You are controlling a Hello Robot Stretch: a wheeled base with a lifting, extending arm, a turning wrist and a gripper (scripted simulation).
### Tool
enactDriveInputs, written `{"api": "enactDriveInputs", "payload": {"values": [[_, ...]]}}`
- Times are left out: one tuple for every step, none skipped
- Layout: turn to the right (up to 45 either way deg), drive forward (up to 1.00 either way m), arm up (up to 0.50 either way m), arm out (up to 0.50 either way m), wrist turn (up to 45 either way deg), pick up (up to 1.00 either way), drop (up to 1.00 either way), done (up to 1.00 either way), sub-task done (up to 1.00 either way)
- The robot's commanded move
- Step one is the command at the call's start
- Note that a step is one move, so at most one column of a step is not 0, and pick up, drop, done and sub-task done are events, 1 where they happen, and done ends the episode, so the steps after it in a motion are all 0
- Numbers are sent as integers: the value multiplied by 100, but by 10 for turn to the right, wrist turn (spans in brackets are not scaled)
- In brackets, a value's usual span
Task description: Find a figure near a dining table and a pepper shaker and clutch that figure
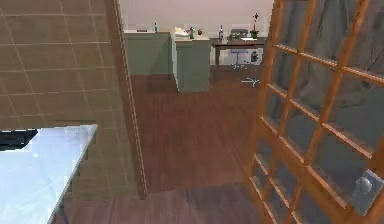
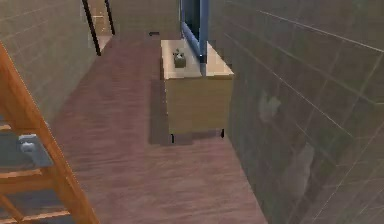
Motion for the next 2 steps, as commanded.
{"api": "enactDriveInputs", "payload": {"values": [[0, 100, 0, 0, 0, 0, 0, 0, 0], [-90, 0, 0, 0, 0, 0, 0, 0, 0]]}}
